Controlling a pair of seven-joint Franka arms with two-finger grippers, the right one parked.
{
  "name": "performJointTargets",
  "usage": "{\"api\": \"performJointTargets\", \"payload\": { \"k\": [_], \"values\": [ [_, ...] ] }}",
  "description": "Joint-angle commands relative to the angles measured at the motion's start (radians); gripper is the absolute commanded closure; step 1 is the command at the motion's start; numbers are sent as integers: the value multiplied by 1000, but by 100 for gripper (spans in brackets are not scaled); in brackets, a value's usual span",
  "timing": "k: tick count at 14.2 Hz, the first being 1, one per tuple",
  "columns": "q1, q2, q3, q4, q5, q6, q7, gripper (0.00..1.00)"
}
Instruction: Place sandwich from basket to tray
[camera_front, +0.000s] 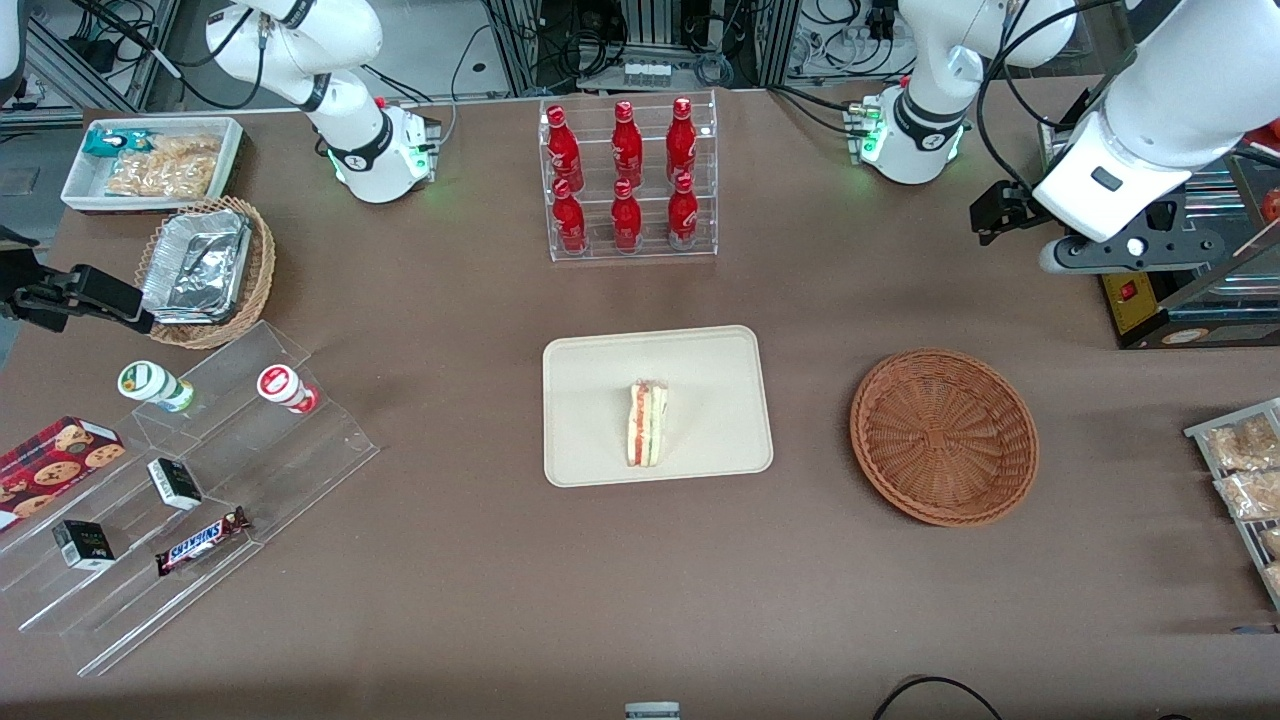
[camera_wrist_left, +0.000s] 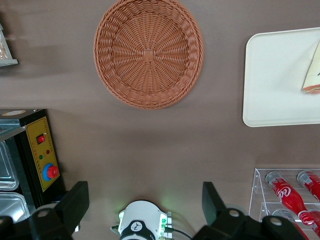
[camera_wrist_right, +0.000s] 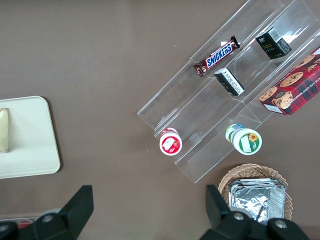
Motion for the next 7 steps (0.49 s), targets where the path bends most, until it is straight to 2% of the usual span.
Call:
{"api": "performJointTargets", "payload": {
  "k": [1, 7],
  "values": [
    [-11, -17, 5, 15, 2, -44, 8, 0],
    [-11, -35, 5, 10, 5, -47, 10, 0]
  ]
}}
